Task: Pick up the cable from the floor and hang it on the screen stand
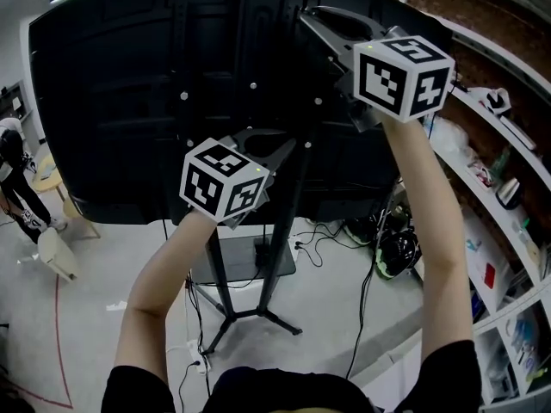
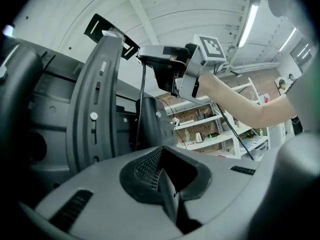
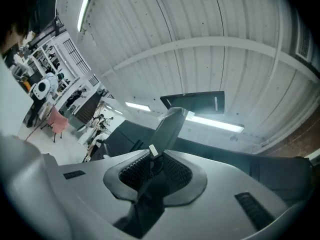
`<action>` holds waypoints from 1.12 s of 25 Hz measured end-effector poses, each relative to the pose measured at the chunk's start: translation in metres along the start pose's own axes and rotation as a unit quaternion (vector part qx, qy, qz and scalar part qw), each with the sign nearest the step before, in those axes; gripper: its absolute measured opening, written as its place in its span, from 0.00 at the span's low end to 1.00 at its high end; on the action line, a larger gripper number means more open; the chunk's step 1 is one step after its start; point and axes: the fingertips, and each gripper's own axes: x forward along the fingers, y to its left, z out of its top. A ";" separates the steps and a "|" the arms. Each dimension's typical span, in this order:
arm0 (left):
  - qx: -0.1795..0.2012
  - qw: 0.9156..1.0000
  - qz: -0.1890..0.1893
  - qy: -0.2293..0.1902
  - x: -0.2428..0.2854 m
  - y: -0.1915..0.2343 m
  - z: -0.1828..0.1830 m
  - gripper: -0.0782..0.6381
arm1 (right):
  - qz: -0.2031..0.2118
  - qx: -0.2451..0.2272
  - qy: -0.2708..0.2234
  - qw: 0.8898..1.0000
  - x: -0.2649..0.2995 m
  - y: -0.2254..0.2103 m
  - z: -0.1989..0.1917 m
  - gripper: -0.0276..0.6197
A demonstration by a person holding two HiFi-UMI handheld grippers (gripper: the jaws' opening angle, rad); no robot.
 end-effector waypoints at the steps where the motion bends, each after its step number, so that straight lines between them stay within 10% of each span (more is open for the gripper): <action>1: -0.001 1.000 0.002 -0.003 0.000 0.004 0.004 0.12 | -0.008 0.001 0.001 1.000 0.004 -0.006 -0.001 0.19; 28: 0.023 0.999 -0.029 -0.031 0.022 0.005 0.049 0.12 | -0.165 0.081 0.037 0.982 -0.069 -0.130 -0.101 0.19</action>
